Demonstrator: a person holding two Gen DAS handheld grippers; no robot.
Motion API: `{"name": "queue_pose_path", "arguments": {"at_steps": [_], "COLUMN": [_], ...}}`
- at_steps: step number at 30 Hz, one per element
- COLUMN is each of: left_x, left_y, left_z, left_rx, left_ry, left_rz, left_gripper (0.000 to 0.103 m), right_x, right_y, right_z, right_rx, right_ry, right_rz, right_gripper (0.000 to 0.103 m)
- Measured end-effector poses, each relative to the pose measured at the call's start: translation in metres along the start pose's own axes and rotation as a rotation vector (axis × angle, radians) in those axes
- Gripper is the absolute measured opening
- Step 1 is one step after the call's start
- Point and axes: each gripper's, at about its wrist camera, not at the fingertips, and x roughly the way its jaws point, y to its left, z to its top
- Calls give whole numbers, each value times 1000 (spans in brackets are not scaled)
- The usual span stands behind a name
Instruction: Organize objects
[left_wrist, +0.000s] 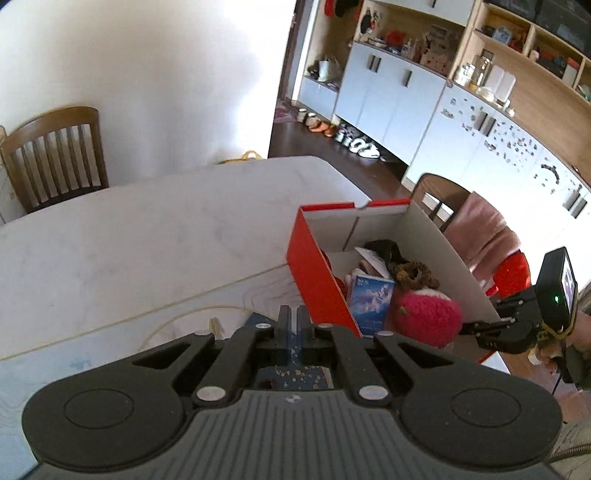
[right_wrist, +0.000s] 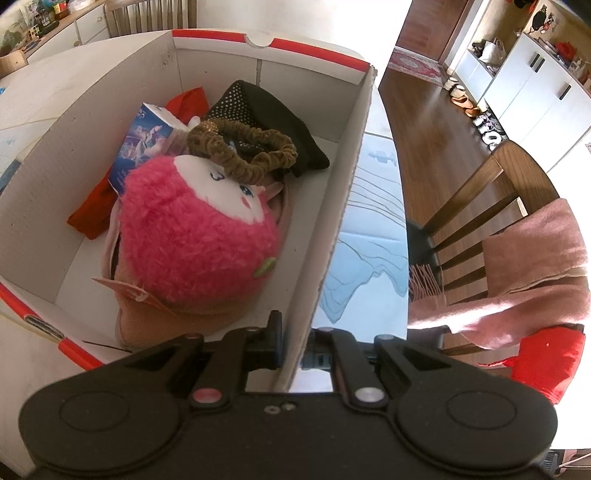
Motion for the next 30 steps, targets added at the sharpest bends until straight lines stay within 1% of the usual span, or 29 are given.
{"name": "queue_pose_path", "arguments": {"at_steps": [2,7,8,10,11,12,13,14,15,16,17,19,21,23,26,30], "left_x": [5,7,8,10,11,13,16,19,22,26,31,44,58,68,81,86], "left_y": [-1,0,1,4,5,8,10,13,16,19,22,26,30,35,40,44], "left_z": [-4,-15,-18,-23,-27,-31,-35,-40,-45,-50,-55,-67,-81,-93,-107,-116], "left_rx": [12,9,10,7,8,5,-1,-9,-13,-14,-15,-8,10,16,25,12], "left_ry": [24,22,23,28,33,42,53,70,85,104,135,206,261,299,330,332], "left_rz": [15,46,51,57,66,73,74,77,74,63,50,60,85,120,162,154], "left_gripper": [2,4,5,10,18,30,37,53,64,67,68,69,69,69,68,66], "right_x": [0,0,0,0,0,0,0,0,0,0,0,0,1,1,1,2], "right_y": [0,0,0,0,0,0,0,0,0,1,0,1,1,1,1,2], "right_z": [0,0,0,0,0,0,0,0,-1,-1,-1,-1,0,0,0,0], "right_rx": [-1,-1,-1,-1,-1,-1,-1,-1,-1,-1,-1,-1,-2,0,2,4], "right_ry": [0,1,1,1,1,1,2,3,4,4,5,8,10,12,15,17], "right_rz": [0,-1,-1,-1,-1,-1,-2,-4,-5,-5,-6,-9,-12,-14,-17,-22], "right_gripper": [7,7,7,7,7,7,7,7,7,7,7,7,7,7,7,7]}}
